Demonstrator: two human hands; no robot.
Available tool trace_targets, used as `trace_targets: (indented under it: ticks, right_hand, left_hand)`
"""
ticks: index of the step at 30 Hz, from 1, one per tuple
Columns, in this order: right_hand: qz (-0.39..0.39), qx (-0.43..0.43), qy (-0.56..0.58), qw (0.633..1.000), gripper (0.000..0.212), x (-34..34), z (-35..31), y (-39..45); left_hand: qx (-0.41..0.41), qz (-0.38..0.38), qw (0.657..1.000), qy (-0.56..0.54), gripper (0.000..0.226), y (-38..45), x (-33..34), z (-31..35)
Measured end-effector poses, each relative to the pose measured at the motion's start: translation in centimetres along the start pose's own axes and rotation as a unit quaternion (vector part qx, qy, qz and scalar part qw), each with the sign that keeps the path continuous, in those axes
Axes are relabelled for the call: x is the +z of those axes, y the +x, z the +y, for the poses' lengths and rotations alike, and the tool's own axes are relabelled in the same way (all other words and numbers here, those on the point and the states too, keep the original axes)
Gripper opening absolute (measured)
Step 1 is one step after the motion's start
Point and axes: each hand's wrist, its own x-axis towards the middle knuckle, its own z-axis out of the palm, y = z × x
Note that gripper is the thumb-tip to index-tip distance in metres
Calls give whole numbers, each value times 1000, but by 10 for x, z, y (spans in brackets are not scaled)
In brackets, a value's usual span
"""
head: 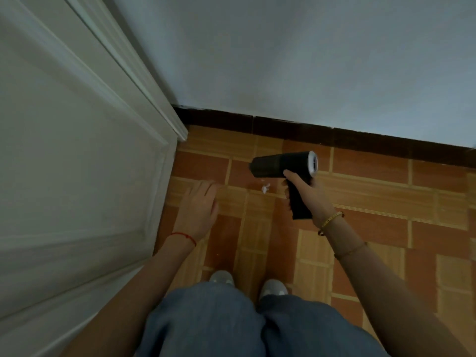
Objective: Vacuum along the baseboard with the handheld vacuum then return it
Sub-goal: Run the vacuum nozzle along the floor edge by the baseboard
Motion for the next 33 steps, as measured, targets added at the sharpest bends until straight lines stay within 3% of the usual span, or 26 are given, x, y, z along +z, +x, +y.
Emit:
trace_targets:
  ticks: [6,12,16,18,22,27,33]
  right_hand:
    - [-15,-38,-17,999,32,19,37,51]
    - [42,-130,-106,985,43,22,58,80]
    - [68,-196,-202,957,28,16,65,87]
    - [82,-224,-242,940,34,15,68,91]
    - [120,-256,-302,910,66,12,72,98]
    - [125,-272,-406,864,72,10,72,103]
    - [129,-272,-412,860,72,6,77,105]
  left_hand:
    - [17,0,1000,24,38,4,79,-28]
    - [13,12,1000,15,45,3,124,-46]
    - [30,21,999,14,47,6,148,-47]
    - [33,17,999,20,48,7,159,-48]
    - [30,-3,999,40,51,6,177,-50]
    - [32,16,999,37,50,2,189,-52]
    - [43,36,998,-1,50,1,195,-56]
